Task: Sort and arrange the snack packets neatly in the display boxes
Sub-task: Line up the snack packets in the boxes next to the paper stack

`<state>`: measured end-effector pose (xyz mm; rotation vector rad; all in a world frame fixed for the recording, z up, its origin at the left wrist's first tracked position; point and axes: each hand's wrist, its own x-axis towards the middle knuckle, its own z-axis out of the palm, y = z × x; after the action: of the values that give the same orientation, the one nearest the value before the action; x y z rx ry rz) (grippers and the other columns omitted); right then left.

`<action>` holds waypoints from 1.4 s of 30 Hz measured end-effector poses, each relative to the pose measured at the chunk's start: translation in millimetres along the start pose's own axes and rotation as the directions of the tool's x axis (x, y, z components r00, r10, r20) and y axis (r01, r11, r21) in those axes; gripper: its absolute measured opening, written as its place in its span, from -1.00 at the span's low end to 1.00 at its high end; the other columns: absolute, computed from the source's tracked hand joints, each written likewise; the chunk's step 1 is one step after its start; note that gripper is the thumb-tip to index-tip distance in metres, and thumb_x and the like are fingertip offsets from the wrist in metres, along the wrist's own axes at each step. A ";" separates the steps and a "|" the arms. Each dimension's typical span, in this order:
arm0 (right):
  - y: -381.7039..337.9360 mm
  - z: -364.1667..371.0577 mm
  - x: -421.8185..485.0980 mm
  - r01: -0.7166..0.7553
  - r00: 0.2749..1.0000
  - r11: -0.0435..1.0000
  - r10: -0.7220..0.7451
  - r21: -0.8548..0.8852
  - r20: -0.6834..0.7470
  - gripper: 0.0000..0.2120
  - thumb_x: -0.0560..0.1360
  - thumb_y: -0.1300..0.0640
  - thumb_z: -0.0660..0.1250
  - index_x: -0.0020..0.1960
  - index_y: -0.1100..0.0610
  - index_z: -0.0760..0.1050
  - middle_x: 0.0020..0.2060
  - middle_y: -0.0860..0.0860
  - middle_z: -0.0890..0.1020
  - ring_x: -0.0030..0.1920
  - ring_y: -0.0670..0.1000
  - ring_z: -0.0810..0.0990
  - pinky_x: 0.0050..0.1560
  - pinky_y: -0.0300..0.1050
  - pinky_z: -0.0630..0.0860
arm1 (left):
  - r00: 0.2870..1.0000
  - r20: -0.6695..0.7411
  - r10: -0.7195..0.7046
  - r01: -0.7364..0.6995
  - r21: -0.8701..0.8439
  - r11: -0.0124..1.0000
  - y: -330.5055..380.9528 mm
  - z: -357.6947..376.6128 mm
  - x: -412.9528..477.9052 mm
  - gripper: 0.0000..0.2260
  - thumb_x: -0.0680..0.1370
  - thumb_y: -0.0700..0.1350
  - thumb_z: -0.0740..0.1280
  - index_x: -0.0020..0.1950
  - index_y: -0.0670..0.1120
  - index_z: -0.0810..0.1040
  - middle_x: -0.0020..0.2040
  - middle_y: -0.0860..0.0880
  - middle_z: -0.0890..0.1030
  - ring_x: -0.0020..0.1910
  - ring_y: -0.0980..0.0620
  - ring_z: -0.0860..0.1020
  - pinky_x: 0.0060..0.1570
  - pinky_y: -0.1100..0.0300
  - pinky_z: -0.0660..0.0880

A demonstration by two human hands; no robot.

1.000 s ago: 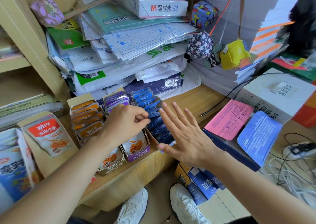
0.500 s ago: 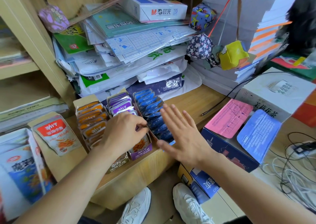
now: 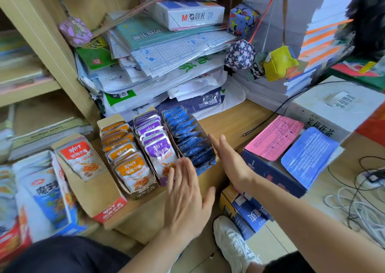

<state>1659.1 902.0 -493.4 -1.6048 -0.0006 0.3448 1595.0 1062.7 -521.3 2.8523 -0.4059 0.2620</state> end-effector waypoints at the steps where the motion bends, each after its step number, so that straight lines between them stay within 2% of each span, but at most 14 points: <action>1: -1.7 1.0 -1.3 0.000 1.000 1.000 0.000 -0.010 0.000 -0.34 0.62 -0.35 -0.18 0.63 -0.07 0.04 0.59 -0.19 0.07 0.58 -0.18 0.01 0.52 -0.13 -0.12 | 1.000 0.008 -0.014 0.014 -0.008 1.000 4.3 3.8 1.1 -0.18 0.59 0.28 -0.02 0.62 -0.29 -0.11 0.62 -0.24 0.07 0.64 -0.11 -0.01 0.58 -0.08 -0.03; 8: -7.8 4.1 -0.2 0.038 0.997 0.995 -0.032 -0.093 0.067 -0.38 0.66 -0.24 -0.19 0.64 -0.04 -0.20 0.61 -0.15 -0.16 0.59 -0.15 -0.15 0.51 -0.12 -0.16 | 0.996 -0.013 -0.087 0.087 -0.015 0.996 12.3 8.2 14.5 -0.14 0.53 0.29 0.03 0.62 -0.30 -0.01 0.62 -0.25 0.13 0.63 -0.13 0.02 0.60 -0.07 -0.03; 11: -10.8 -1.1 -0.1 0.042 0.997 0.998 -0.039 -0.048 0.072 -0.37 0.65 -0.28 -0.21 0.64 -0.05 -0.15 0.61 -0.15 -0.08 0.59 -0.11 -0.08 0.55 -0.08 -0.14 | 0.997 -0.018 -0.069 0.067 -0.083 0.994 6.5 2.5 12.0 -0.17 0.54 0.28 0.03 0.64 -0.22 -0.08 0.65 -0.16 0.03 0.64 -0.06 -0.01 0.59 0.09 -0.11; 14: -9.7 -8.7 2.0 0.095 0.995 0.995 -0.095 -0.023 -0.019 -0.36 0.63 -0.35 -0.11 0.63 -0.11 0.02 0.61 -0.14 0.09 0.59 -0.06 0.10 0.59 0.05 -0.01 | 0.997 -0.072 -0.042 0.025 -0.217 0.976 4.2 0.1 5.9 -0.21 0.60 0.15 0.19 0.65 -0.13 -0.16 0.64 -0.06 -0.08 0.61 0.06 -0.08 0.55 0.23 -0.12; 17: -7.3 -11.0 -1.3 0.191 0.980 0.966 -0.198 -0.172 -0.026 -0.46 0.64 -0.19 0.19 0.58 -0.12 0.20 0.51 -0.20 0.30 0.41 -0.22 0.35 0.38 -0.32 0.28 | 0.994 -0.110 -0.009 -0.021 -0.272 0.962 0.1 2.5 9.0 -0.27 0.62 0.05 0.30 0.66 -0.06 -0.04 0.63 -0.09 0.04 0.61 0.01 0.05 0.55 0.17 0.09; 19: -2.5 -10.3 -1.5 0.261 0.961 0.869 -0.275 -0.420 0.029 -0.43 0.61 -0.03 0.32 0.57 -0.13 0.21 0.52 -0.19 0.29 0.42 -0.21 0.37 0.37 -0.34 0.32 | 0.984 -0.173 -0.041 -0.011 -0.291 0.957 -5.5 2.4 16.5 -0.39 0.61 -0.03 0.34 0.62 -0.06 0.21 0.57 -0.16 0.29 0.55 -0.08 0.30 0.48 0.07 0.32; 21: 1.5 -8.0 1.8 0.296 0.942 0.708 -0.329 -0.641 0.072 -0.39 0.60 -0.06 0.32 0.59 -0.10 0.19 0.58 -0.13 0.19 0.53 -0.08 0.26 0.50 -0.09 0.27 | 0.968 -0.244 -0.066 -0.014 -0.313 0.950 -11.4 0.1 24.6 -0.51 0.59 -0.09 0.40 0.51 -0.07 0.42 0.45 -0.16 0.48 0.41 -0.11 0.49 0.32 -0.05 0.51; 23: -1.2 -6.2 5.9 0.319 0.909 0.562 -0.410 -0.763 0.079 -0.35 0.56 -0.15 0.26 0.60 -0.06 0.18 0.58 -0.07 0.22 0.52 0.01 0.26 0.48 0.10 0.29 | 0.946 -0.318 -0.064 -0.045 -0.323 0.945 -17.3 -6.2 29.6 -0.58 0.54 -0.10 0.47 0.39 -0.08 0.56 0.33 -0.10 0.61 0.27 -0.06 0.60 0.16 -0.04 0.61; 25: -9.4 -5.7 11.3 0.342 0.887 0.506 -0.453 -0.792 0.094 -0.30 0.52 -0.16 0.21 0.61 -0.02 0.15 0.58 -0.05 0.23 0.51 0.03 0.25 0.47 0.12 0.28 | 0.925 -0.376 -0.051 -0.066 -0.293 0.954 -24.1 -14.3 35.5 -0.61 0.52 -0.07 0.45 0.34 -0.11 0.61 0.24 -0.06 0.66 0.19 -0.01 0.63 0.13 0.02 0.62; 29: -21.8 2.1 31.7 0.329 0.922 0.663 -0.379 -0.673 0.078 -0.28 0.60 -0.13 0.20 0.65 -0.02 -0.05 0.63 -0.08 0.01 0.60 -0.10 -0.01 0.59 -0.05 0.04 | 0.958 -0.261 -0.116 0.077 -0.154 0.985 -34.8 -23.5 57.3 -0.33 0.55 0.13 0.08 0.58 -0.21 0.26 0.54 -0.15 0.35 0.55 -0.09 0.27 0.55 0.05 0.18; 31: -24.1 6.9 42.4 0.318 0.939 0.746 -0.332 -0.586 0.087 -0.30 0.64 -0.07 0.20 0.65 -0.01 -0.08 0.63 -0.10 -0.01 0.60 -0.16 -0.05 0.61 -0.05 -0.01 | 0.985 -0.144 -0.096 0.079 -0.121 0.989 -34.2 -21.1 65.8 -0.29 0.56 0.12 0.05 0.64 -0.21 0.06 0.63 -0.15 0.14 0.63 -0.06 0.03 0.58 0.12 -0.09; 34: -27.1 10.0 47.3 0.308 0.948 0.774 -0.302 -0.554 0.104 -0.38 0.68 0.01 0.17 0.64 0.00 -0.03 0.62 -0.11 0.01 0.58 -0.20 -0.06 0.60 -0.13 -0.07 | 0.995 -0.078 -0.061 0.049 -0.147 0.988 -31.3 -16.4 68.9 -0.29 0.61 0.01 0.17 0.64 -0.22 -0.08 0.65 -0.16 -0.02 0.63 -0.01 -0.10 0.49 0.27 -0.33; 38: -27.0 1.8 50.9 0.330 0.939 0.749 -0.321 -0.575 0.121 -0.46 0.68 0.07 0.16 0.62 0.02 0.11 0.60 -0.10 0.12 0.58 -0.19 0.04 0.60 -0.05 0.02 | 0.994 -0.108 -0.017 -0.004 -0.189 0.982 -36.5 -15.4 67.9 -0.30 0.59 -0.07 0.20 0.64 -0.20 -0.05 0.65 -0.15 0.01 0.63 0.02 -0.07 0.47 0.33 -0.34; 42: -31.4 -7.9 51.3 0.352 0.928 0.788 -0.365 -0.505 0.078 -0.47 0.64 0.04 0.17 0.59 -0.09 0.20 0.55 -0.14 0.28 0.52 -0.24 0.19 0.54 -0.20 0.14 | 0.987 -0.151 -0.056 0.019 -0.236 0.972 -47.8 -21.9 65.5 -0.28 0.60 -0.11 0.28 0.66 -0.12 -0.05 0.65 -0.09 0.07 0.63 0.00 0.04 0.60 0.13 -0.05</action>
<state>1716.3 907.3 -473.9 -2.0904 -0.4108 0.0186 1667.9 1096.7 -497.1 2.5841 -0.3271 0.3997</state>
